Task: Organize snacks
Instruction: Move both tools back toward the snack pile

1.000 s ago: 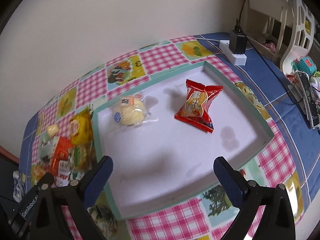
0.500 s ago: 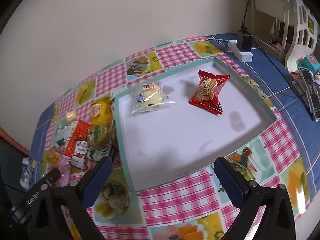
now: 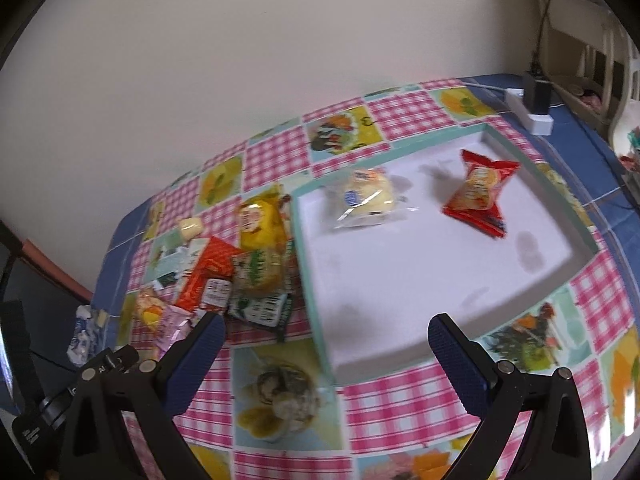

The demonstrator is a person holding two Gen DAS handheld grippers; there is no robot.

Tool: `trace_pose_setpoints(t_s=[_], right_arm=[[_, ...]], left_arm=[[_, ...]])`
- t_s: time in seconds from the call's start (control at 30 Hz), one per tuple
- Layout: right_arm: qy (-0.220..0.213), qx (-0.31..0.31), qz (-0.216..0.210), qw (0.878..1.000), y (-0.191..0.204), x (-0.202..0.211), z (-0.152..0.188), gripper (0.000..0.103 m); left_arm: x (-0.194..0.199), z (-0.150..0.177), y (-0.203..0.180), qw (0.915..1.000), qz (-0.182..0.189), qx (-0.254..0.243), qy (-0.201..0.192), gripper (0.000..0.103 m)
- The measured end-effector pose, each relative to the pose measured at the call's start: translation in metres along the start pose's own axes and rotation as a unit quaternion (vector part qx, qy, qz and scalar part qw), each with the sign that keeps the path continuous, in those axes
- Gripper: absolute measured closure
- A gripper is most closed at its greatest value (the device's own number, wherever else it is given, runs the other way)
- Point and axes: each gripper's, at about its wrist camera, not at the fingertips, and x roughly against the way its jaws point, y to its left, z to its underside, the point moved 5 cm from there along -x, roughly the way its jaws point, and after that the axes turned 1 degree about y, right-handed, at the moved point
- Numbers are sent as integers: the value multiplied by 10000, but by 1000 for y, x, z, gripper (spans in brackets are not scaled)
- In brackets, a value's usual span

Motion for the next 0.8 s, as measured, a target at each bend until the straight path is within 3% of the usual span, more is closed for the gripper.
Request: trace_pose_setpoints(t_s=[0.2,0.4,0.8], right_arm=[[101,351,5,9993,29,-16,-1,0],[332,530,-102,9980,51,-36,1,0],[956,565,11,9938,58,-80,10,0]], left_arm=[[-5,-12,37,9981,-114,605,28,9],[-10,-21,54,9965,-145,824,55,9],[-42,-24,41,9947,106,880,530,9]])
